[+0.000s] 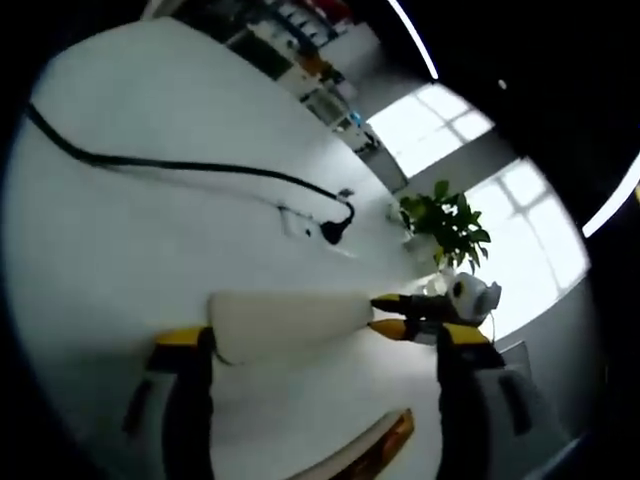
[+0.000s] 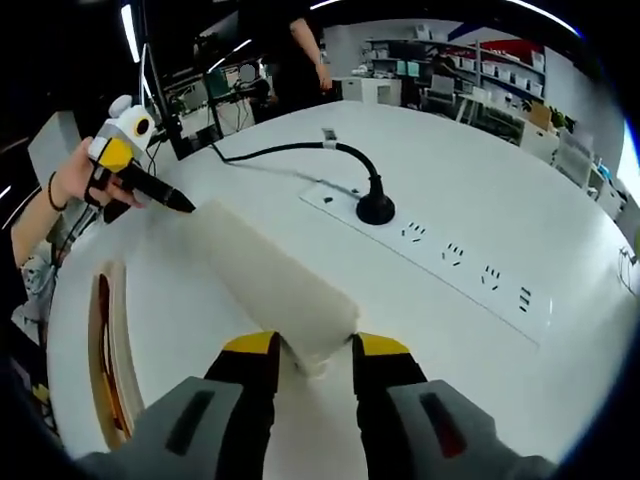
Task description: Arrange the utensils inside the cutlery case until each visible utensil rests in its matching compartment.
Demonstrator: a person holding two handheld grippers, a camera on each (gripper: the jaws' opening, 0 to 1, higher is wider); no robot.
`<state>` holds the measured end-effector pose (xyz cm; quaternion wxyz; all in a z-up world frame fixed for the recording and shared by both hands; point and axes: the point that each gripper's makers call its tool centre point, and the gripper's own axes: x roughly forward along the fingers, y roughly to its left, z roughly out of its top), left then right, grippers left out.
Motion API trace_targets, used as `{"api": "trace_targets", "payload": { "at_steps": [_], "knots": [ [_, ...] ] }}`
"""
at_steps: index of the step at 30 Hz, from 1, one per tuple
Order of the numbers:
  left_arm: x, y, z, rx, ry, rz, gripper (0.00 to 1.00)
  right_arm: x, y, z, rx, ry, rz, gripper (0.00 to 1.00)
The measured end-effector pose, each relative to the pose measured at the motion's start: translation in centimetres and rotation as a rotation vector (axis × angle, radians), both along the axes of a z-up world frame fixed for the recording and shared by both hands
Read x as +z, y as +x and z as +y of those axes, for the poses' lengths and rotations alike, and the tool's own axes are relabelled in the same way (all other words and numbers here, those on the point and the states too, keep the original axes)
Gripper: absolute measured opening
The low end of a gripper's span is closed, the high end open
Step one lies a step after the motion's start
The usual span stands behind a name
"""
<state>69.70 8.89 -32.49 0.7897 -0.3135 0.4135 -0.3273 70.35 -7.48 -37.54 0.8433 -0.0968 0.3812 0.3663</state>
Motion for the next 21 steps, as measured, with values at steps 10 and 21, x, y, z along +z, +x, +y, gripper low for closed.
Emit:
{"api": "trace_targets", "payload": {
  "at_steps": [10, 21],
  "knots": [
    [0.3, 0.4, 1.3, 0.043, -0.097, 0.031, 1.00, 0.0, 0.1, -0.2, 0.000, 0.018, -0.008, 0.29],
    [2.0, -0.3, 1.8, 0.065, -0.216, 0.014, 0.99, 0.0, 0.7, -0.5, -0.015, 0.060, -0.006, 0.29]
  ]
}}
